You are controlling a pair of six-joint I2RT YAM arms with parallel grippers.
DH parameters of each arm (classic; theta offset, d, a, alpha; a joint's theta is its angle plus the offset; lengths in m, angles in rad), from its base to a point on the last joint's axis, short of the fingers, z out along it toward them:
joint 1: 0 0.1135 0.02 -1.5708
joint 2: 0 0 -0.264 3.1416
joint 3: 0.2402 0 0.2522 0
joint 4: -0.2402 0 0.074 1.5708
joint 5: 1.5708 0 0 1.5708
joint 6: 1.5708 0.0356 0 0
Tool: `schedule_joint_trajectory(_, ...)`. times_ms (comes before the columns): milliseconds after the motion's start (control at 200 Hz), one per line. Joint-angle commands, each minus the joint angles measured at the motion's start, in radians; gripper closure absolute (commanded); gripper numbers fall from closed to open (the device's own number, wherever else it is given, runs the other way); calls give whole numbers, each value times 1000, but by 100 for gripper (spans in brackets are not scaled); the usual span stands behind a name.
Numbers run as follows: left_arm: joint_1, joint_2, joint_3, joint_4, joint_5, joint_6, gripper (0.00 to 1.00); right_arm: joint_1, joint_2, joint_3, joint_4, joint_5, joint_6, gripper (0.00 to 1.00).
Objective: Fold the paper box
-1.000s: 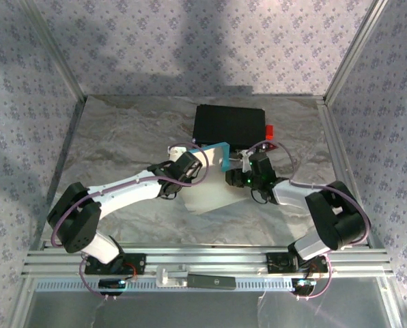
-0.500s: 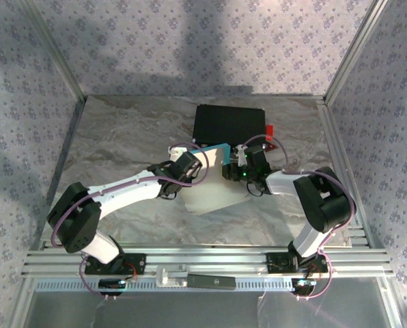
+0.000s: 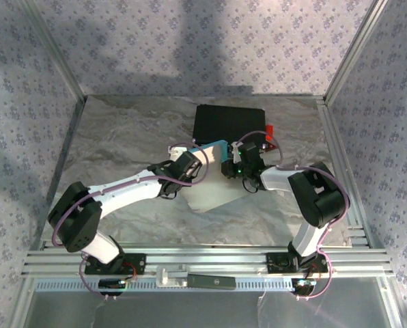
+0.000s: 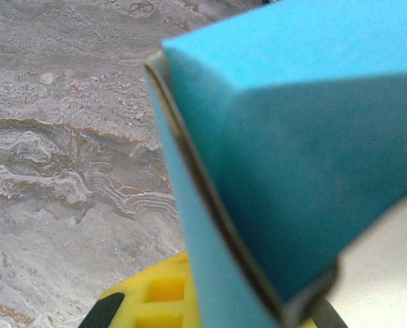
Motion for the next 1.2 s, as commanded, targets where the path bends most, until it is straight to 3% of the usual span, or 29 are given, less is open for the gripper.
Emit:
schedule_joint_trajectory(0,2,1,37,13,9,20,100,34,60,28,-152,174,-32,77)
schedule_joint_trajectory(385,10,-13,24,13,11,29,100,126,121,99,-295,513,-10,100)
schedule_joint_trajectory(600,16,-18,13,23,22,38,100,137,60,17,-154,388,-92,100)
schedule_joint_trajectory(720,19,-16,10,28,32,42,100,95,38,-6,-96,263,-113,86)
schedule_joint_trajectory(954,20,-12,5,37,43,44,100,42,34,-5,-73,129,-119,69)
schedule_joint_trajectory(1194,21,-5,13,37,53,48,100,42,82,44,-114,139,-121,66)
